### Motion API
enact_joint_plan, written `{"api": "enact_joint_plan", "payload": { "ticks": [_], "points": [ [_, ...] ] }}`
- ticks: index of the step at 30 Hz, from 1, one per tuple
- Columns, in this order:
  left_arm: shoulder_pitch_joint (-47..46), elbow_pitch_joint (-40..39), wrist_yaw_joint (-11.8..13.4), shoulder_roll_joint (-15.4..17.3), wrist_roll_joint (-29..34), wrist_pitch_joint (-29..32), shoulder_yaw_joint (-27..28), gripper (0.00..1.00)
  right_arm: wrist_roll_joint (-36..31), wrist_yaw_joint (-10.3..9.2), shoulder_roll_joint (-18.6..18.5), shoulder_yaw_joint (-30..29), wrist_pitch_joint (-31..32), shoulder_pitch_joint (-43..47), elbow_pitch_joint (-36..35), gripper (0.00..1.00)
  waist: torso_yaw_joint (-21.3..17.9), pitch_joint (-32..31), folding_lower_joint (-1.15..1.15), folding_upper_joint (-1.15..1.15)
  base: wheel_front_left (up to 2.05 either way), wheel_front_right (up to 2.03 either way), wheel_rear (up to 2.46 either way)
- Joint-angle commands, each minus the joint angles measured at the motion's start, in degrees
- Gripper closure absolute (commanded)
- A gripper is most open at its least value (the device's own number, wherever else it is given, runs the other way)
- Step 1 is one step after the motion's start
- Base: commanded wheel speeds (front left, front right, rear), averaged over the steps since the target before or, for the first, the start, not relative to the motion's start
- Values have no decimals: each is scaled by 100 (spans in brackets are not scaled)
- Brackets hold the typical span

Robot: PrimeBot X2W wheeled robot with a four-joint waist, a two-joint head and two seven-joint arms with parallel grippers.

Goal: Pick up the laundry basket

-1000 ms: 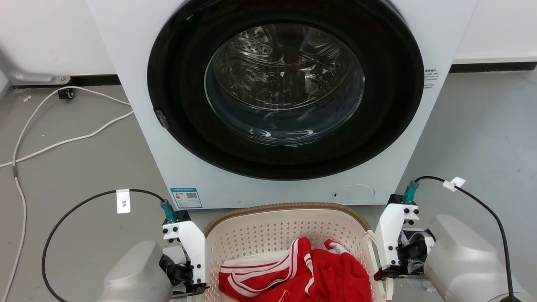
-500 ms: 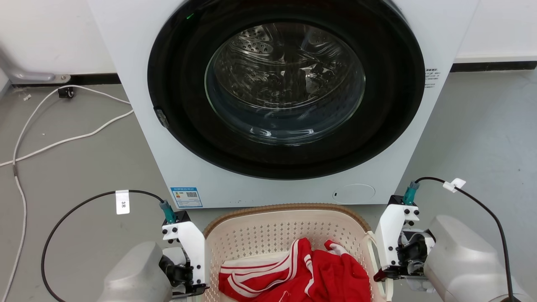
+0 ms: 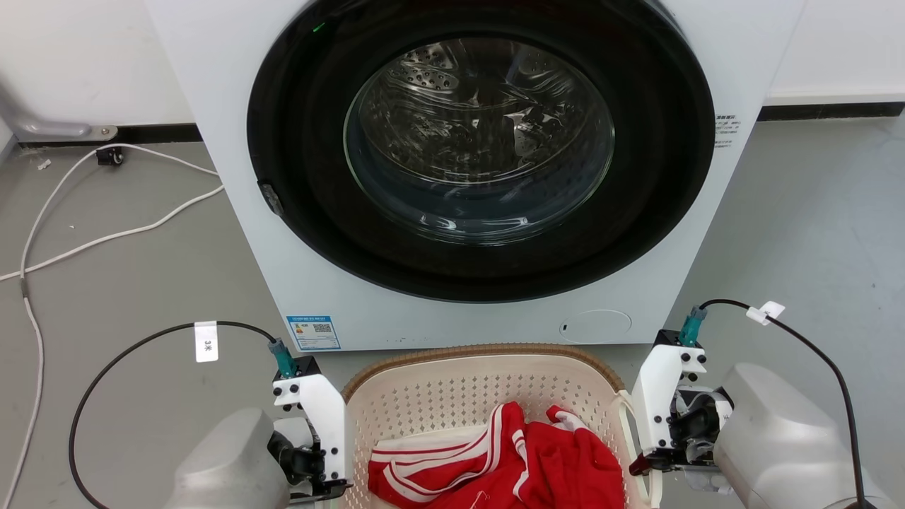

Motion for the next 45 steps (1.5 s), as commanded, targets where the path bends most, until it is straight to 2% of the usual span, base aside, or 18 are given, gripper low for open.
{"api": "enact_joint_plan", "payload": {
  "ticks": [1, 45],
  "points": [
    [-35, 8, -10, 20, -29, -26, -13, 100, -6, 14, 33, -39, 15, 30, -11, 100, 3, 1, 0, 0, 0, 0, 0],
    [-95, 98, -10, 4, -314, -93, -261, 100, -392, 14, 122, -487, 41, 50, -14, 100, 24, 2, 0, 0, 0, 0, 0]
  ]
}}
